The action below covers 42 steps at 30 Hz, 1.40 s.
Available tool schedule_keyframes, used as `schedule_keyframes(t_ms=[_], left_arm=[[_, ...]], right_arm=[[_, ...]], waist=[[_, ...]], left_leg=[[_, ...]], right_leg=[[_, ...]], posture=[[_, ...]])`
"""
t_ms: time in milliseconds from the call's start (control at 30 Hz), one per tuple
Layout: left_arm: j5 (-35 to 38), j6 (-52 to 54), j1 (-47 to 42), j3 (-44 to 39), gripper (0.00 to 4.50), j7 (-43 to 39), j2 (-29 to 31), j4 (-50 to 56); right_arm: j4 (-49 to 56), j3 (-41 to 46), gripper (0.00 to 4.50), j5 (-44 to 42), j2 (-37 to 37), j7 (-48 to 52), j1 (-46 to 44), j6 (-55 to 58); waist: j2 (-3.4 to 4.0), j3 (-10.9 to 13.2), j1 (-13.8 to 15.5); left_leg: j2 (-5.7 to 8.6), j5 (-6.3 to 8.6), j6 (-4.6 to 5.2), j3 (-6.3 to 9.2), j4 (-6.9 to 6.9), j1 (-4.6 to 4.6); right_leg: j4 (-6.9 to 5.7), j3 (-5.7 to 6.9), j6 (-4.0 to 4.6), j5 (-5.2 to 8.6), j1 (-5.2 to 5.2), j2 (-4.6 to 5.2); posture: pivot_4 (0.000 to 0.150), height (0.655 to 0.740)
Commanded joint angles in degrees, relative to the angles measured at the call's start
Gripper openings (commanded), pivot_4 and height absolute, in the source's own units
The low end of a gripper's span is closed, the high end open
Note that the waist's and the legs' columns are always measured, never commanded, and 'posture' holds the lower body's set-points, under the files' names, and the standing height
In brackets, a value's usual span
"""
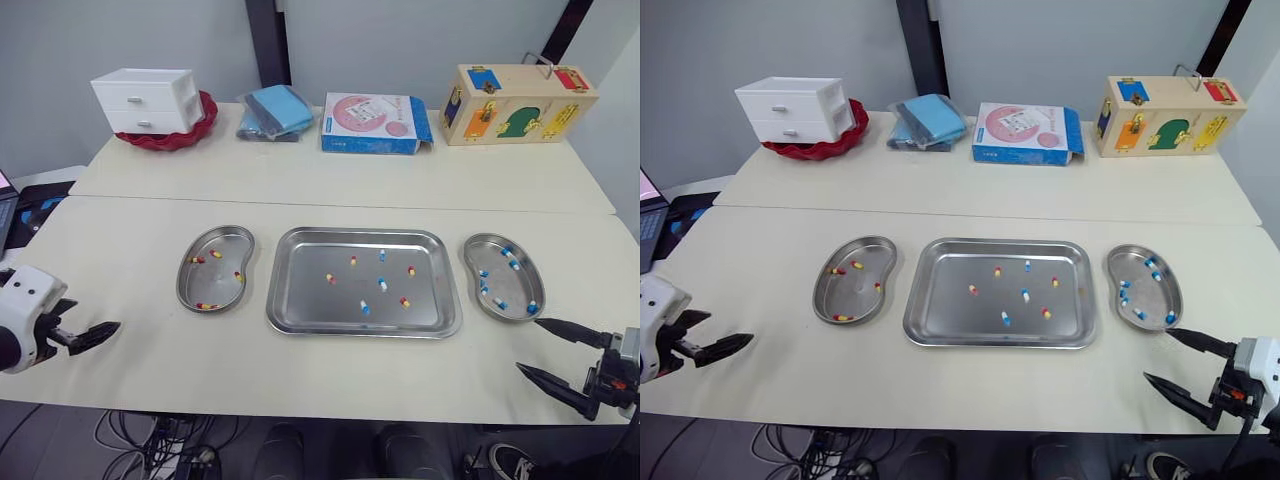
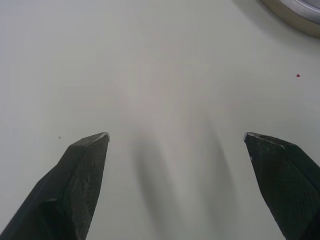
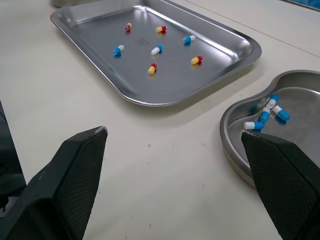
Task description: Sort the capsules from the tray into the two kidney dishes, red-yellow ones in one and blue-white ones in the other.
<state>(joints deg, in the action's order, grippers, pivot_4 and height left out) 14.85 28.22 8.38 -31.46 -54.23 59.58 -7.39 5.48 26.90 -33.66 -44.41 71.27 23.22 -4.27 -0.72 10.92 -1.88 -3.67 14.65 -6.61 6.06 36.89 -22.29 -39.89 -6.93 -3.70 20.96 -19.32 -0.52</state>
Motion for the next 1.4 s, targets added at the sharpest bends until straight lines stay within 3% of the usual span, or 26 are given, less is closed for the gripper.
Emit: schedule_keyframes(t_ms=[33,333,633,900,1200,1400], left_arm=[[-0.02,-0.69,-0.02,-2.26,4.49,0.51,1.04,0.55],[0.47,-0.76,-2.46,-0.47,4.49,0.51,0.94,1.17],[6.24,2.94,-7.54,5.34,4.49,-2.42,-1.3,13.3],[9.8,7.48,-20.19,21.53,4.49,-4.37,-4.35,21.87],[3.32,3.71,-39.05,40.17,4.49,-7.04,-13.55,13.59],[-2.28,0.49,-44.39,46.59,4.49,-6.53,-20.14,6.93]], right_arm=[[0.22,1.12,4.5,0.14,-0.49,1.11,-0.81,-0.88],[2.69,0.51,4.5,0.93,0.61,2.48,1.45,-1.43],[15.04,-2.33,4.5,-0.9,4.79,0.02,5.84,0.32],[22.15,-7.93,4.5,1.06,10.08,-6.87,5.62,1.32],[25.71,-11.68,4.5,3.85,13.78,-11.71,8.27,-0.6],[25.95,-13.29,4.5,5.21,14.43,-13.61,8.32,-1.54]], waist=[[0.0,0.0,-0.04],[0.0,0.0,0.02],[0.0,0.0,0.02],[-0.01,-0.01,0.24],[0.03,-0.01,0.1],[0.03,-0.01,-0.07]], left_leg=[[0.0,0.0,0.0,0.0,0.0,0.0],[0.0,0.0,0.0,-0.01,-0.02,0.0],[-0.01,0.0,-0.01,0.0,-0.02,-0.03],[0.01,0.0,-0.01,0.02,0.04,-0.03],[0.02,-0.01,-0.01,0.04,0.03,-0.04],[0.03,-0.01,-0.01,0.04,0.09,-0.05]], right_leg=[[0.0,0.0,0.0,0.0,0.0,0.0],[0.01,0.0,0.0,0.0,0.0,0.0],[0.0,0.0,0.0,0.0,0.0,0.0],[-0.02,0.01,0.0,0.0,0.02,0.0],[-0.02,0.02,0.0,-0.01,0.0,-0.04],[-0.02,0.0,0.0,-0.01,0.01,-0.06]], posture=[[0.15,0.74],[0.15,0.74],[0.15,0.74],[0.15,0.74],[0.15,0.74],[0.15,0.74]])
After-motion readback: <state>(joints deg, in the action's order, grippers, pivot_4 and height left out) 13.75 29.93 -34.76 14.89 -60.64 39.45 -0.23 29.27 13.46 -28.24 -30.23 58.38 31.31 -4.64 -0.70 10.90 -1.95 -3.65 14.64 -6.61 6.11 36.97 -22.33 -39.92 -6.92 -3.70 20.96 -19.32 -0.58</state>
